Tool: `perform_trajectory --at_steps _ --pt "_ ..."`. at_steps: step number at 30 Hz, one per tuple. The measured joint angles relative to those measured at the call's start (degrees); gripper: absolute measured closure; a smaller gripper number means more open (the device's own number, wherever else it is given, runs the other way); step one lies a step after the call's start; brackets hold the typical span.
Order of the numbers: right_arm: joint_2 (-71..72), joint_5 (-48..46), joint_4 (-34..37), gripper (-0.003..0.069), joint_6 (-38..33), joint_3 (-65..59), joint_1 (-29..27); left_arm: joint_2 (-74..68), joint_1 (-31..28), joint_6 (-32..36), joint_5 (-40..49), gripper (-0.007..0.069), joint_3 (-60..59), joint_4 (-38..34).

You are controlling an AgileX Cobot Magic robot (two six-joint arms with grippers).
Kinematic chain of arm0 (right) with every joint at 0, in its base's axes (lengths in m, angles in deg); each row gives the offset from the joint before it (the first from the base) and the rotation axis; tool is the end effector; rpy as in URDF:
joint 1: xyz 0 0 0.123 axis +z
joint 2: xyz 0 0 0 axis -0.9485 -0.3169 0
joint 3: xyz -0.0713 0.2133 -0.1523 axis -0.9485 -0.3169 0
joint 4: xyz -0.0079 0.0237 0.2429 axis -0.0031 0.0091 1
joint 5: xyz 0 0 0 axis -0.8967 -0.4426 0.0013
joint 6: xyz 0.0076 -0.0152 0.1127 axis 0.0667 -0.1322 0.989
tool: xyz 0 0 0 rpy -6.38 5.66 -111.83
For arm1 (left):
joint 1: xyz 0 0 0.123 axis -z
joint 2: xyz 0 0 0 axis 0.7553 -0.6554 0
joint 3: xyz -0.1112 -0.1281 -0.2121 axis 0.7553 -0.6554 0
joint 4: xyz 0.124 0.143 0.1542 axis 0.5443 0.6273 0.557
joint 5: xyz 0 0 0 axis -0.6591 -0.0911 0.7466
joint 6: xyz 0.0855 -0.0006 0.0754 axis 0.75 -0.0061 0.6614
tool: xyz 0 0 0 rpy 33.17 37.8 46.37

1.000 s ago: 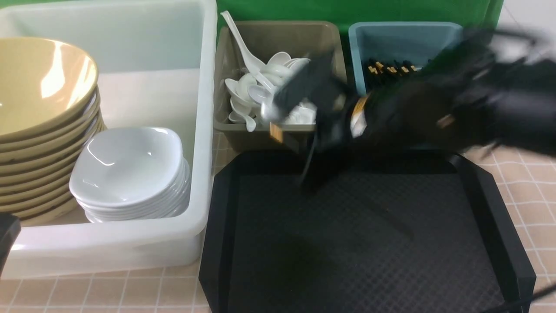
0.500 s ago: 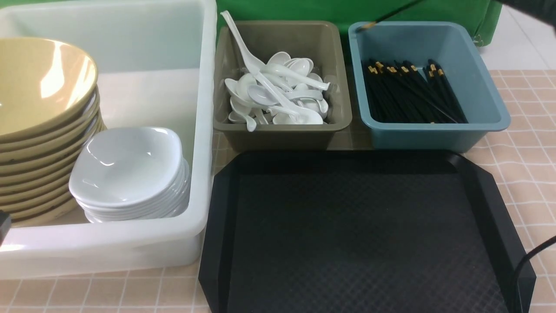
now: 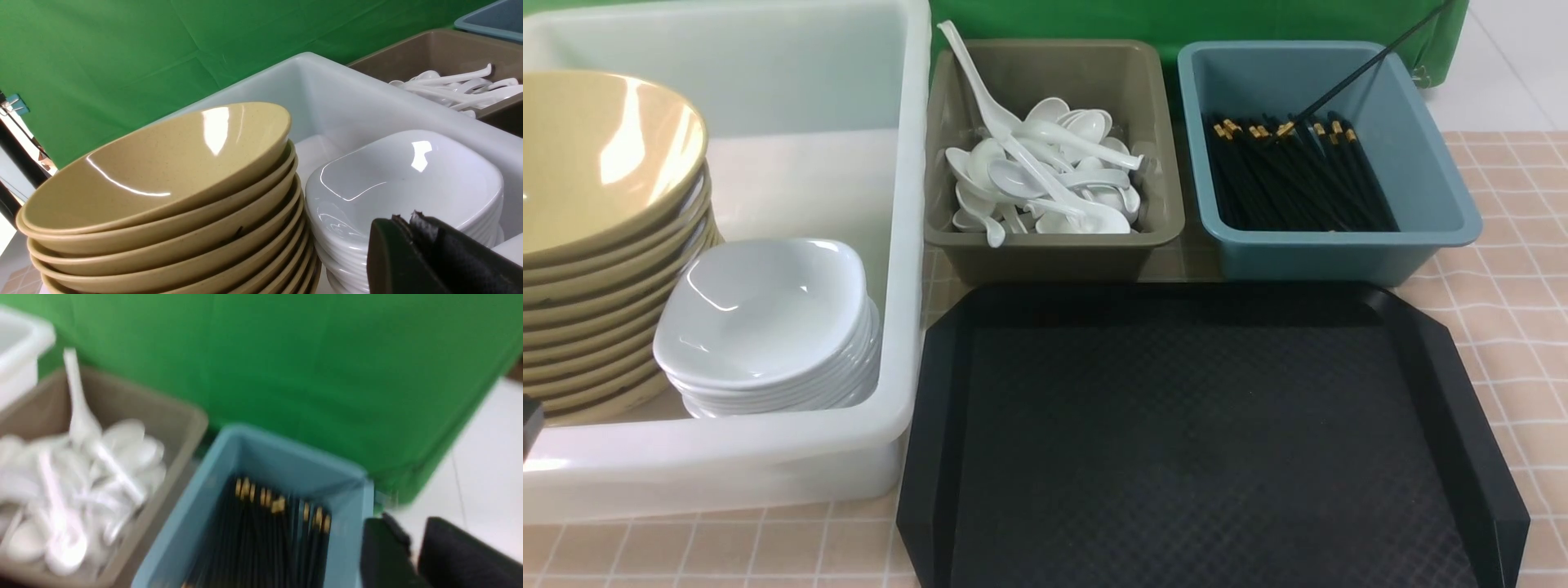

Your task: On brown table put chopsticks spoon bowls plates into blue grey white boxes.

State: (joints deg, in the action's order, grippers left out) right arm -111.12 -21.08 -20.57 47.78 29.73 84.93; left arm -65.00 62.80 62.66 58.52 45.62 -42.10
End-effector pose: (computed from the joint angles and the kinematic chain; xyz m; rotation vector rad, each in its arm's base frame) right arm 0.2768 0.0529 0.4092 -0.3353 1.8954 -0.0800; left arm 0.0798 -0.0050 0.2630 0.4264 1.5772 0.2256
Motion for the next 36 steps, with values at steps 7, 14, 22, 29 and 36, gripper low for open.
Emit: perform_trajectory --at_steps 7,14,22,29,36 --pt "23.6 8.1 3.9 0.0622 -0.5 -22.5 8.0 0.0 0.0 0.0 0.0 0.0619 0.0 0.0" --pt "42.8 17.1 4.1 0.0622 0.0 -49.8 11.1 0.0 0.0 0.0 0.0 0.0619 0.0 0.0" --pt "51.2 14.9 4.1 0.0622 3.4 -62.6 7.7 0.0 0.0 0.0 0.0 0.0619 0.0 0.0" --pt "61.1 9.8 -0.3 0.0618 6.8 -63.3 0.7 0.0 0.0 0.0 0.1 0.0619 0.0 0.0" --pt "69.5 10.2 2.3 0.0615 7.2 -66.6 -11.0 0.1 0.0 0.0 0.4 0.0619 0.0 0.0"
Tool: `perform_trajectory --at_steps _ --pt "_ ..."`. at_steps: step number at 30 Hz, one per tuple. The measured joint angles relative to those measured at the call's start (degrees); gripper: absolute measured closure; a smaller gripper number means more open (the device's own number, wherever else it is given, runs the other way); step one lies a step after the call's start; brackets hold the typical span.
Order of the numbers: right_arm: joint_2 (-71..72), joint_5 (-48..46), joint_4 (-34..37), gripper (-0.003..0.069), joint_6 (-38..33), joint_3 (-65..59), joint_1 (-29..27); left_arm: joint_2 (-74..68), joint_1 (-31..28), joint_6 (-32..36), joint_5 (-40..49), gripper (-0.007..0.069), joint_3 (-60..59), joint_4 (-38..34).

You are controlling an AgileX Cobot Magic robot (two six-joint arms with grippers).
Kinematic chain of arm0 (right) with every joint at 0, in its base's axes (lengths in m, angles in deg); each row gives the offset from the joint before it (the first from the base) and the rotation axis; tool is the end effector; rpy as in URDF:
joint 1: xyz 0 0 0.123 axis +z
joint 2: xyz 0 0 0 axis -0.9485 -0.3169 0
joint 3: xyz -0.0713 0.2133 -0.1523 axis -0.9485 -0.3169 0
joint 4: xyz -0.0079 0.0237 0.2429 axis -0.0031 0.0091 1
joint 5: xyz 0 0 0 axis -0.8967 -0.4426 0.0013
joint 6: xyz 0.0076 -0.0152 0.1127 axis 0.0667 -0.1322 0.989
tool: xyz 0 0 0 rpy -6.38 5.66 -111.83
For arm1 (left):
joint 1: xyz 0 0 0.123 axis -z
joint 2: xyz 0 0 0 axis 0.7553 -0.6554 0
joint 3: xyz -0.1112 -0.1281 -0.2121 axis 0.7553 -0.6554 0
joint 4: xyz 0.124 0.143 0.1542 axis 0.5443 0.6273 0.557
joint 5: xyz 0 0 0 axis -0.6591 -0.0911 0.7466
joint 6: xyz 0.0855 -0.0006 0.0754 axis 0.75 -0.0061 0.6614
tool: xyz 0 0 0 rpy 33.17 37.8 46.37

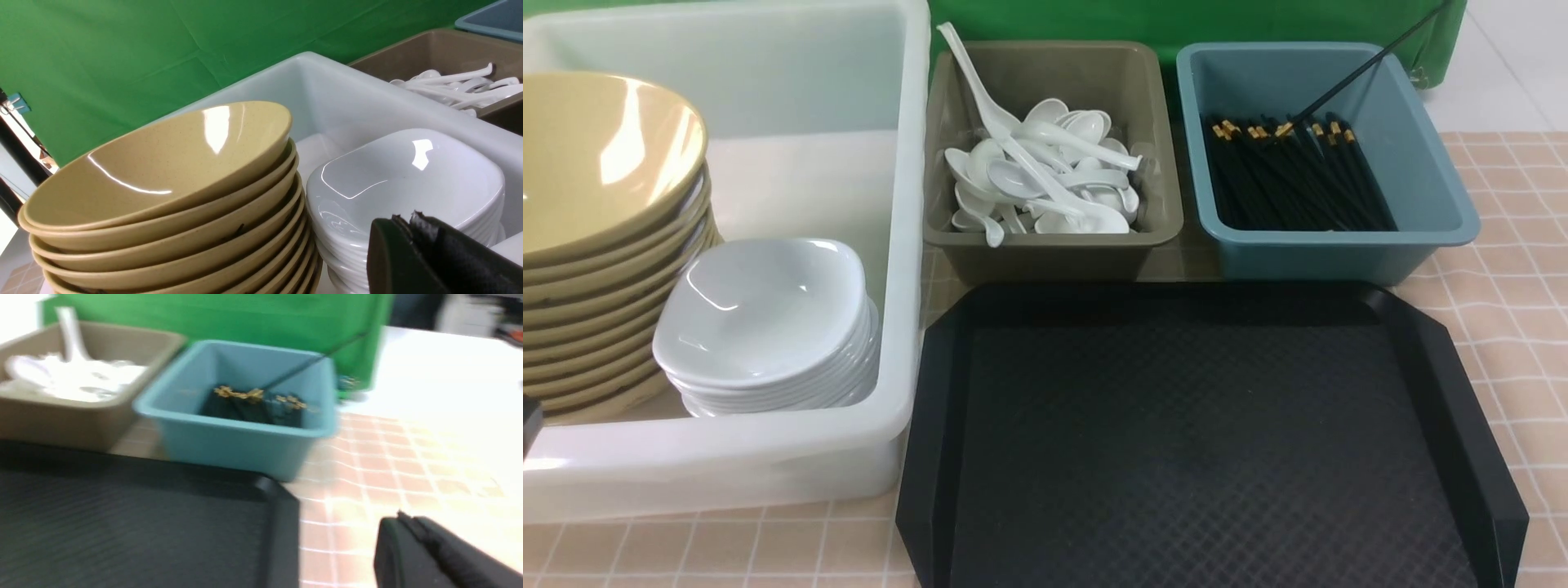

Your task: On brown table put chopsticks spoon bowls plates into blue grey white boxes.

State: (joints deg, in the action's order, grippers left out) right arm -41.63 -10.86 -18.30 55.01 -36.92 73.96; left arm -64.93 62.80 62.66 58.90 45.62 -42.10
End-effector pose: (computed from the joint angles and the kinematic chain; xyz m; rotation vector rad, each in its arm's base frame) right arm 0.0768 -0.0039 0.2161 -0.0294 1.7036 -0.0558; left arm 0.0797 -0.0047 0.2624 0.4258 1.5826 0.2270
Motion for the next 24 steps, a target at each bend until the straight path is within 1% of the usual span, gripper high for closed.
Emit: perform_trajectory --at_steps 3,8,11,13,24 --pt "0.0 3.1 4.4 0.0613 -2.6 -3.0 -2.4 0.1 0.0 0.0 0.0 0.0619 0.0 0.0" --pt "0.0 7.6 6.2 0.061 -4.4 -7.8 -2.9 0.1 0.0 0.0 0.0 0.0619 0.0 0.0" --pt "0.0 5.7 6.3 0.061 -4.4 -7.8 -2.9 0.1 0.0 0.0 0.0 0.0619 0.0 0.0" --pt "0.0 1.9 6.4 0.061 -4.4 -7.9 -2.9 0.1 0.0 0.0 0.0 0.0619 0.0 0.0" --pt "0.0 1.1 6.4 0.0603 -4.4 -7.7 -3.0 0.1 0.0 0.0 0.0 0.0619 0.0 0.0"
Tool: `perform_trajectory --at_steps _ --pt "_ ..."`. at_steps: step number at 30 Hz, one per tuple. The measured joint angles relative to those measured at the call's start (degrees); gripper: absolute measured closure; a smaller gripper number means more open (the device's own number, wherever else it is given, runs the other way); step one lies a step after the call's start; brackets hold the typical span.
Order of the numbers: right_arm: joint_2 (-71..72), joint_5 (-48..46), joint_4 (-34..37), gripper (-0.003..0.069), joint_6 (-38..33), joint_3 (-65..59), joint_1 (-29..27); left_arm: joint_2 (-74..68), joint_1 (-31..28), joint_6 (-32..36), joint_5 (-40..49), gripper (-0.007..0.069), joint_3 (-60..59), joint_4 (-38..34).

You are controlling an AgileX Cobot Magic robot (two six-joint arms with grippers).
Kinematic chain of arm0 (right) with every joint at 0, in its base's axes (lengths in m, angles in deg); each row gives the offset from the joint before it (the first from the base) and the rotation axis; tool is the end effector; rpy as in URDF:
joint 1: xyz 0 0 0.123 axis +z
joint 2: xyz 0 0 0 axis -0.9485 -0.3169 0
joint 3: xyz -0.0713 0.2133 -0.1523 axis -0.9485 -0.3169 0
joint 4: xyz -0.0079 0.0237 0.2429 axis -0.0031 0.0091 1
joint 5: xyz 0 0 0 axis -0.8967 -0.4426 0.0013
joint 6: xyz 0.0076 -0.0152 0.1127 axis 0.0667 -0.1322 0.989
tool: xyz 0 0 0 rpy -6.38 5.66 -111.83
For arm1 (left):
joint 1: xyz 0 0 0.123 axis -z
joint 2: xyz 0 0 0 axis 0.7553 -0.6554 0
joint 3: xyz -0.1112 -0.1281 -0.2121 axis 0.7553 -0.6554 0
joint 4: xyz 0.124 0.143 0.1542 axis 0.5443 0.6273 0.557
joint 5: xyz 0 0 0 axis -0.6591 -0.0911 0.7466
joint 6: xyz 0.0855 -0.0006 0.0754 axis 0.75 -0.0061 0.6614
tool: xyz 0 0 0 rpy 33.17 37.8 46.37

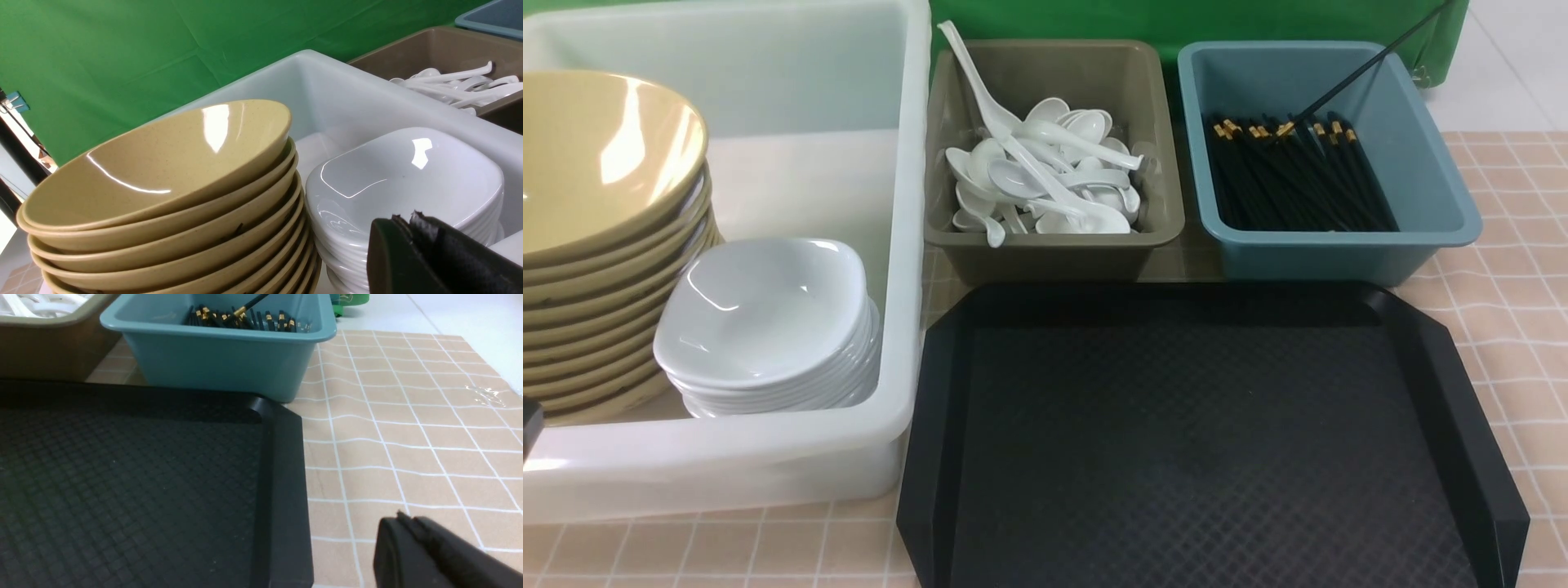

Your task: On brown table put chopsticks spoon bowls plates into blue grey white boxes.

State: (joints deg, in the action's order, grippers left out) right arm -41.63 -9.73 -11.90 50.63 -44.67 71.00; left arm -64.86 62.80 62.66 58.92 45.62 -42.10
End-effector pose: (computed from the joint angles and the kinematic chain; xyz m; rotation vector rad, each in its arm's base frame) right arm 0.0818 -0.0035 0.1705 0.0081 1.8240 -0.0402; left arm 0.0795 -0.0047 0.2625 0.4254 1.5818 0.2270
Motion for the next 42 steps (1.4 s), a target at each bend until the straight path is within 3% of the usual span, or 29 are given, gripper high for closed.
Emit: perform_trajectory --at_steps 13,20,26,31,42 --pt "0.0 -0.1 0.0 0.0592 0.0 0.0 0.0 1.1 -0.3 -0.8 0.2 0.0619 -0.9 0.1" --pt "0.0 -0.1 0.0 0.0589 0.0 0.0 0.0 6.1 -7.1 -6.3 5.1 0.0619 -4.3 0.6" --pt "0.0 -0.1 0.1 0.0582 0.0 0.0 0.0 6.1 -12.5 -11.4 1.5 0.0619 -8.3 -3.5" --pt "0.0 -0.1 0.1 0.0577 0.0 0.0 0.0 6.1 -15.1 -10.9 -7.5 0.0619 -15.7 -5.3" --pt "0.0 -0.1 0.1 0.0564 0.0 0.0 0.0 6.1 -16.5 0.3 -1.6 0.0619 -16.0 -19.8"
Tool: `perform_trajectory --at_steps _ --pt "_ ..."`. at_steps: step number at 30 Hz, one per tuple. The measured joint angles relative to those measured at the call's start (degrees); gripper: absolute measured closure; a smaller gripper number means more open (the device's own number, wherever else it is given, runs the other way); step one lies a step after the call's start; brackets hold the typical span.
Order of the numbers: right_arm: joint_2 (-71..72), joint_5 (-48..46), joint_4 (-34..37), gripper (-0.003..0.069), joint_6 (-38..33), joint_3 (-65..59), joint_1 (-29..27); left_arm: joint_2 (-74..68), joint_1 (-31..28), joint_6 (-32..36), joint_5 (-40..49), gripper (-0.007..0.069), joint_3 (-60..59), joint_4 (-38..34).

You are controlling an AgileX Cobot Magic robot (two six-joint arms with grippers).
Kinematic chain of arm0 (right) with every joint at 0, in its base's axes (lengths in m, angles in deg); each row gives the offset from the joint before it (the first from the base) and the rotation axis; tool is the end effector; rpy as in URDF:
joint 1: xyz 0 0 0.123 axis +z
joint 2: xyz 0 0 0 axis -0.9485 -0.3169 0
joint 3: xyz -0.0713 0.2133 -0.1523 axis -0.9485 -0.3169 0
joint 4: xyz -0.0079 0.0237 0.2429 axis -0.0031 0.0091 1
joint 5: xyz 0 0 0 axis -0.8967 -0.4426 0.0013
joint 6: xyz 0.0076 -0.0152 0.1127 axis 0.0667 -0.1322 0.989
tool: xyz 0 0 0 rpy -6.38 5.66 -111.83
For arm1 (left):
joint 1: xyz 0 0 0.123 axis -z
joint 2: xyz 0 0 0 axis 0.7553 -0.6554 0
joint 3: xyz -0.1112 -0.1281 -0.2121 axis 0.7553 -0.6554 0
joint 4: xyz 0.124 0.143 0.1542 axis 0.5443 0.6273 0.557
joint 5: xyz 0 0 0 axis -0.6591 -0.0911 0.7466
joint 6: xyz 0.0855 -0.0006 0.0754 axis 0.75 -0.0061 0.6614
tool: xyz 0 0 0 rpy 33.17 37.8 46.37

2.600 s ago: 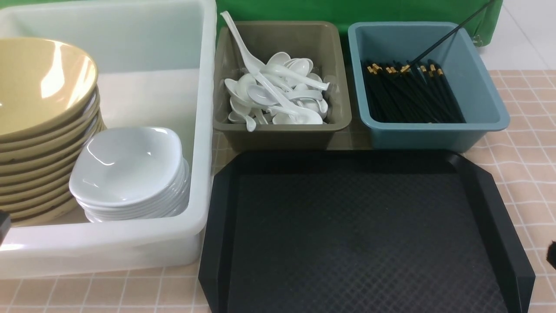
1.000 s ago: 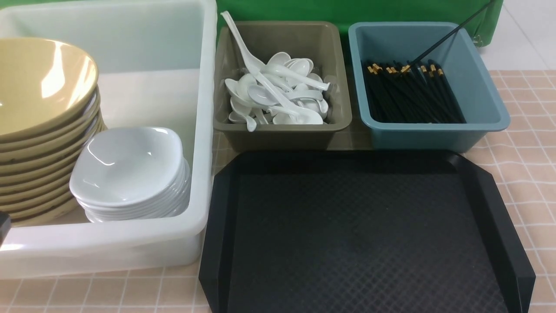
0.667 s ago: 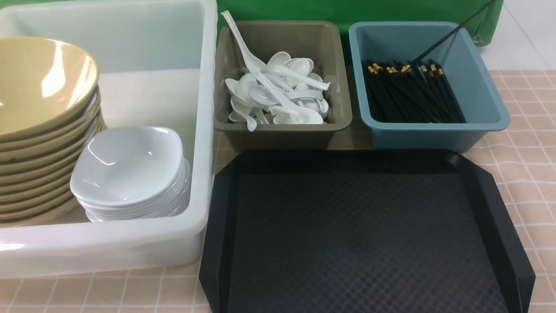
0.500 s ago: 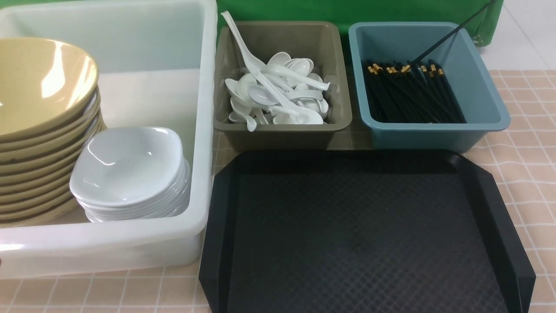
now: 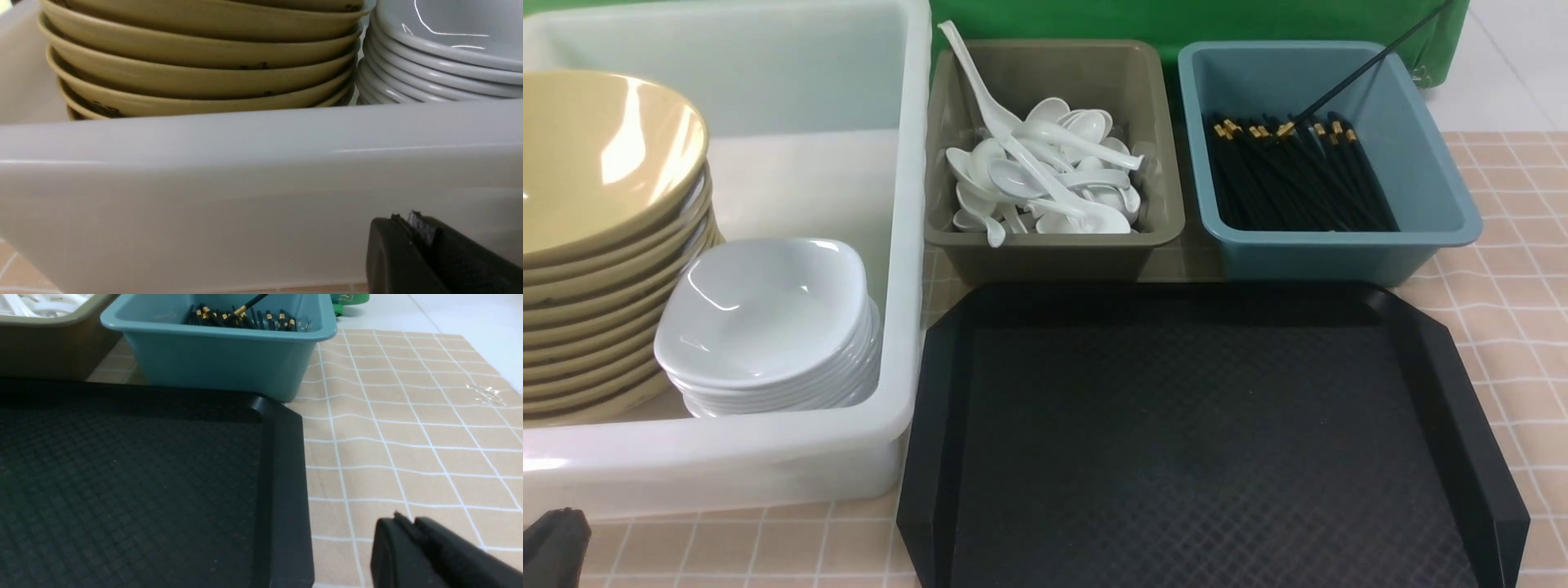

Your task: On brown table put chopsticks spoon bowls plates into blue grey white boxes.

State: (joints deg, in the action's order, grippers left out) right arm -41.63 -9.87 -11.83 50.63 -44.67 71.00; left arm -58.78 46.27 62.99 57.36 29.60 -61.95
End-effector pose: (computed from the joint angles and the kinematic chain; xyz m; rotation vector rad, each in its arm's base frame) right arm 0.0817 -0.0034 0.1703 0.0090 1.8264 -0.0391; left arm 0.0819 0.0054 0.1742 0.0209 1.8037 0.1021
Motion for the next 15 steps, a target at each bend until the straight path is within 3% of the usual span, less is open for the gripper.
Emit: perform_trajectory --at_steps 15 --pt "0.0 0.0 0.0 0.0549 0.0 0.0 0.0 0.0 0.0 3.2 0.0 0.0619 0.0 -1.3"
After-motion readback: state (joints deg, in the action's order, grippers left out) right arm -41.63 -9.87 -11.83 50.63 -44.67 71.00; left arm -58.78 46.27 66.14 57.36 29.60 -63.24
